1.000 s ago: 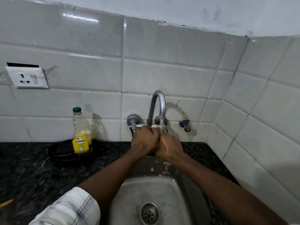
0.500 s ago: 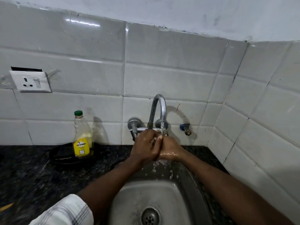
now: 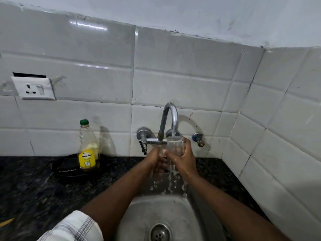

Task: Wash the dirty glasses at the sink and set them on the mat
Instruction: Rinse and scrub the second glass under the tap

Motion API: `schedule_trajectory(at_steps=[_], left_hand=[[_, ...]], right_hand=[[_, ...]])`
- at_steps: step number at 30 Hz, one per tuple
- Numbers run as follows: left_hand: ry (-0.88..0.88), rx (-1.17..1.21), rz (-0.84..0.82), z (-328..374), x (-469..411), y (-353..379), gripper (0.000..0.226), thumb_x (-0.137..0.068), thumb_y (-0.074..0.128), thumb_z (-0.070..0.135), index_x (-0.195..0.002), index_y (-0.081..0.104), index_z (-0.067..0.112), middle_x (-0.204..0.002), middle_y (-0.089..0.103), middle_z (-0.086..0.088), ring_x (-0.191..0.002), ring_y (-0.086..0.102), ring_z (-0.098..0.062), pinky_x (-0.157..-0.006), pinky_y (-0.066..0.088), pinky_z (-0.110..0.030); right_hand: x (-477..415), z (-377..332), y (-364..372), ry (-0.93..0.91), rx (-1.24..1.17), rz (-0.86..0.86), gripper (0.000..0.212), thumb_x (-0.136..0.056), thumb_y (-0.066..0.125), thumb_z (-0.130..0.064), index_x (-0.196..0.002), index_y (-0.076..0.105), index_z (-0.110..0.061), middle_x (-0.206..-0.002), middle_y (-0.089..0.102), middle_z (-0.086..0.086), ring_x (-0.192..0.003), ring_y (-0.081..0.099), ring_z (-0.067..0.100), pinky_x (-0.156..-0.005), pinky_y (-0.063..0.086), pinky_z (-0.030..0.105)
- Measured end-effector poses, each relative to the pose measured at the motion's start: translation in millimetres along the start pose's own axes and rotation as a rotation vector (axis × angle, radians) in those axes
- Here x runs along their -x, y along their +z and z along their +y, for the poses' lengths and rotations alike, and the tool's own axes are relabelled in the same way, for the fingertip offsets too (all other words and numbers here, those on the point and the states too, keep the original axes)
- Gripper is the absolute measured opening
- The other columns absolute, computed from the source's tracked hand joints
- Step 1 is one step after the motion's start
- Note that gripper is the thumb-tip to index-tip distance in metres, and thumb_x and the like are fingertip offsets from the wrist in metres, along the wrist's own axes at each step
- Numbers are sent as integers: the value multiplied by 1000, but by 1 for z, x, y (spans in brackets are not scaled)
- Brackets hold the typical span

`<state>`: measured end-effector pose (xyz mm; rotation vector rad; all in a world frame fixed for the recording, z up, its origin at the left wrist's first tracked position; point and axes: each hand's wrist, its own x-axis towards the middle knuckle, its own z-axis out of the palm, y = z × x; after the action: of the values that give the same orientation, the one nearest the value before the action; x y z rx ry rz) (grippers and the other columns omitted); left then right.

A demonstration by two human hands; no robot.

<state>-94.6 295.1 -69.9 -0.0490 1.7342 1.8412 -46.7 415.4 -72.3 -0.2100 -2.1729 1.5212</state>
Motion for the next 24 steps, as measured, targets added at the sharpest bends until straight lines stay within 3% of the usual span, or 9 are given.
schedule_trajectory(at_steps=[3, 8, 10, 13, 16, 17, 19, 21, 24], left_hand=[[-220, 299, -211, -18, 7, 14, 74, -94, 31, 65, -121, 64, 4, -113, 66, -24, -103, 63, -38, -80, 58, -48], [-70, 630, -116, -19, 13, 27, 54, -92, 41, 46, -99, 72, 3, -83, 75, -18, -89, 64, -32, -76, 53, -38], [-2, 674, -90, -10, 7, 27, 50, -88, 44, 42, -101, 73, 4, -87, 75, -16, -90, 64, -31, -76, 53, -37], [122, 532, 155, -6, 1, 31, 41, -80, 60, 40, -101, 75, 8, -95, 76, -12, -90, 71, -29, -79, 58, -44], [637, 85, 646, -8, 0, 28, 16, -89, 67, 28, -82, 70, 14, -78, 72, -1, -76, 71, -22, -70, 61, -37], [837, -94, 700, -9, 1, 23, 15, -88, 66, 29, -84, 70, 15, -78, 69, 2, -75, 69, -18, -68, 59, -33], [1021, -335, 698, -12, 0, 16, 22, -86, 63, 34, -89, 71, 14, -84, 67, 3, -75, 64, -12, -67, 54, -26], [1027, -327, 688, -8, 0, 12, 24, -88, 61, 33, -89, 72, 12, -83, 68, 2, -72, 62, -8, -65, 51, -20], [811, -372, 685, 8, -1, 11, 24, -96, 56, 26, -84, 73, 14, -74, 68, 2, -64, 60, -5, -59, 46, -15]], right_hand=[[0, 2, 9, 27, -89, 36, 78, -67, 88, -29, -131, 44, -29, -110, 67, -7, -97, 68, 13, -82, 59, 36], [0, -4, 15, -13, -163, 89, 64, -64, 87, -15, -115, 50, -27, -104, 68, -2, -92, 69, 17, -79, 59, 35], [0, -10, 11, -11, -221, 70, 64, -63, 88, -15, -114, 52, -29, -105, 69, -4, -91, 70, 14, -76, 58, 29], [-4, -21, 7, 71, -276, 38, 50, -64, 87, -19, -105, 61, -29, -99, 73, -2, -89, 72, 17, -74, 60, 34], [-10, -27, 7, 324, -494, 99, 32, -71, 81, -18, -100, 69, -12, -91, 76, 6, -82, 72, 26, -74, 58, 38], [-11, -26, 8, 407, -554, 126, 28, -75, 78, -19, -99, 71, -7, -89, 76, 8, -78, 71, 25, -74, 58, 38], [-13, -25, 11, 488, -585, 133, 23, -81, 74, -21, -97, 73, -6, -89, 76, 9, -78, 72, 25, -77, 59, 40], [-15, -25, 14, 396, -449, 142, 19, -85, 71, -24, -95, 72, -9, -88, 76, 8, -83, 72, 26, -78, 61, 38], [-12, -24, 6, -142, 125, 89, 12, -97, 59, -20, -92, 67, -11, -84, 68, 1, -75, 64, 14, -67, 48, 9]])
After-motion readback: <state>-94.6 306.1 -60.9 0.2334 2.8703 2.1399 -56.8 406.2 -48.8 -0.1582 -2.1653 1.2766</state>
